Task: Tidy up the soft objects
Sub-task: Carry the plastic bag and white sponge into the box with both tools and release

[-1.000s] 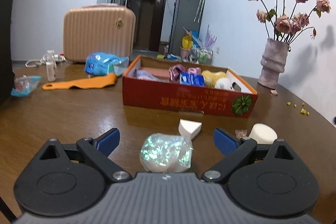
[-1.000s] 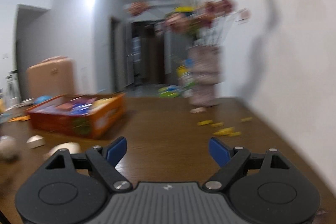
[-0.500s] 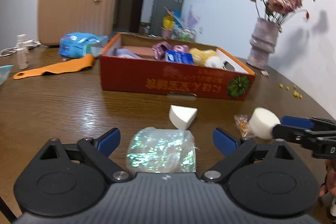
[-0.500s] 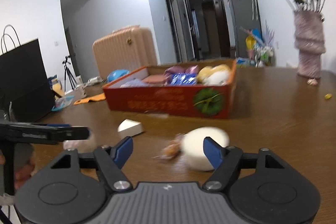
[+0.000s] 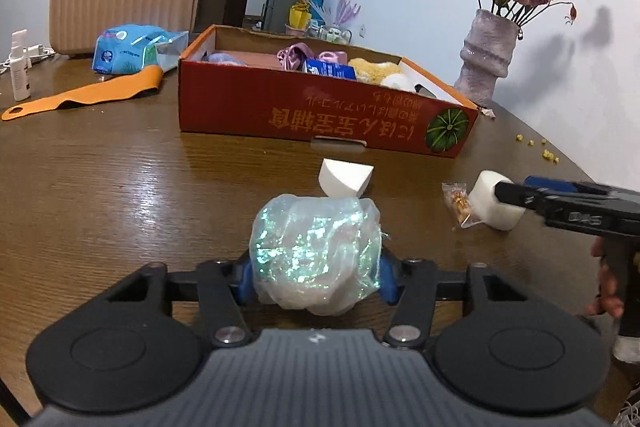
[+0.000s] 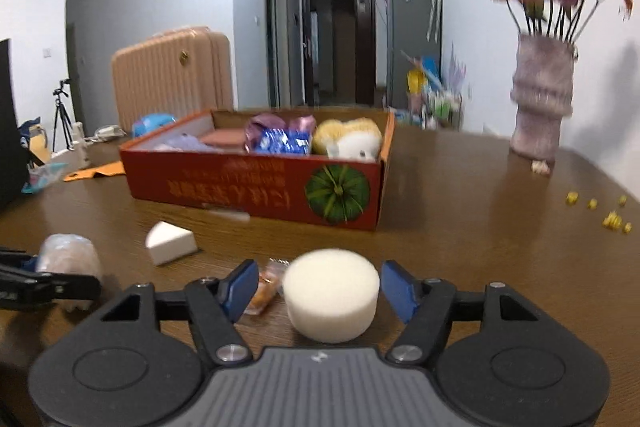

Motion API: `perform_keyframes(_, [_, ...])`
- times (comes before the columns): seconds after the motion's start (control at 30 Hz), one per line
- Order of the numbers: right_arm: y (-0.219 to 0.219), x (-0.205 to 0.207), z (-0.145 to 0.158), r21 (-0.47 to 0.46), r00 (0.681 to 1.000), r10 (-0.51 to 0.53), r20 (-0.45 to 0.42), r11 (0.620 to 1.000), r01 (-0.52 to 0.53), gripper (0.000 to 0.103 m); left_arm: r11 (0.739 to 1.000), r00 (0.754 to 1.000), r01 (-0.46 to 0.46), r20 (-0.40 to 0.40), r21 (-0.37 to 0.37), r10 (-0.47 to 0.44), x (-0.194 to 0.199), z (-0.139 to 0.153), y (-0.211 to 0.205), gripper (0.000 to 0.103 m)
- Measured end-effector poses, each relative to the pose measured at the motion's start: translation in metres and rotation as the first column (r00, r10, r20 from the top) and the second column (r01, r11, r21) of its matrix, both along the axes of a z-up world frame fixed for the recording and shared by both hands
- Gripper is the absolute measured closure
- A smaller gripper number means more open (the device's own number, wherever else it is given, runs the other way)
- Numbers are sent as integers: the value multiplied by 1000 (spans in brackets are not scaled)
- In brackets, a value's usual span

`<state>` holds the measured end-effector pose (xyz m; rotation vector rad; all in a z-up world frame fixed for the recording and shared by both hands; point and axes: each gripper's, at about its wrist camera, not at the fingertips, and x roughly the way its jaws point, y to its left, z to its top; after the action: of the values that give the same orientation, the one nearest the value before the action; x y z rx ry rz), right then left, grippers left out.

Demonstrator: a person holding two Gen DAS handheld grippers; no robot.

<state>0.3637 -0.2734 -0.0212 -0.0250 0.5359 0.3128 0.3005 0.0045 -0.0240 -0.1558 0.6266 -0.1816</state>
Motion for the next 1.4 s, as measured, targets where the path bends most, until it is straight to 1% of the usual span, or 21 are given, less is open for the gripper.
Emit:
perform_keyframes(0.07, [2, 10, -7, -2, 999, -15, -33, 1000, 15, 36, 1000, 1000, -4, 10, -4, 4, -4, 4, 1, 50])
perform_keyframes(0.13, [2, 13, -9, 12, 999, -7, -49, 1000, 7, 45, 1000, 1000, -12, 23, -2, 12, -8, 8, 2, 50])
perform_keyframes(0.17, [3, 12, -9, 13, 999, -9, -52, 1000, 9, 48, 1000, 999, -16, 28, 0, 16, -10, 10, 3, 51])
perform_keyframes(0.33, [0, -19, 0, 29, 1000, 19, -23, 999, -19, 49, 1000, 999, -18, 50, 1, 18, -23, 20, 1, 51])
perform_keyframes(0.5, [-9, -58, 9, 85, 999, 32, -4, 996, -32, 49, 1000, 997, 25, 67, -14, -24, -34, 29, -9, 51])
perform_keyframes(0.6, [-13, -65, 16, 110, 999, 32, 9, 993, -33, 50, 999, 995, 48, 84, -16, -47, -30, 37, -15, 51])
perform_keyframes(0.67, [-13, -63, 27, 120, 998, 44, 39, 992, -49, 50, 996, 992, 75, 104, -40, -70, -20, 48, -16, 51])
perform_keyframes(0.73, [-12, -52, 41, 134, 995, 69, 74, 988, -79, 50, 993, 985, 102, 149, -60, -92, -5, 65, -15, 51])
perform_keyframes(0.83, [-5, -19, 66, 144, 987, 106, 117, 982, -123, 50, 994, 974, 100, 208, -40, -89, 33, 89, -13, 51])
perform_keyframes(0.9, [4, 14, 78, 152, 984, 133, 117, 977, -150, 50, 997, 974, 71, 216, -30, -63, 67, 101, -11, 51])
perform_keyframes(1.0, [24, 69, 86, 160, 985, 157, 69, 973, -167, 50, 997, 981, 64, 186, -43, -55, 125, 109, -4, 51])
perform_keyframes(1.07, [41, 105, 84, 159, 985, 168, 34, 972, -171, 50, 999, 989, 37, 144, -34, -31, 161, 106, -1, 51])
perform_keyframes(1.17, [67, 149, 73, 130, 987, 161, -14, 979, -158, 49, 1000, 995, 2, 95, -6, -2, 208, 93, 1, 51])
perform_keyframes(1.23, [85, 171, 58, 98, 985, 156, -69, 984, -149, 49, 1000, 998, -19, 58, -5, 19, 234, 80, 5, 50])
perform_keyframes(1.3, [100, 187, 46, 84, 981, 156, -113, 986, -147, 49, 1000, 1000, -15, 11, -11, 15, 257, 68, 8, 49])
perform_keyframes(1.33, [108, 192, 39, 76, 977, 159, -140, 986, -149, 49, 1000, 1000, -13, -6, -6, 12, 265, 63, 10, 47])
perform_keyframes(1.4, [123, 196, 27, 63, 963, 187, -191, 982, -178, 46, 1000, 999, -19, -32, 4, 19, 278, 51, 10, 37])
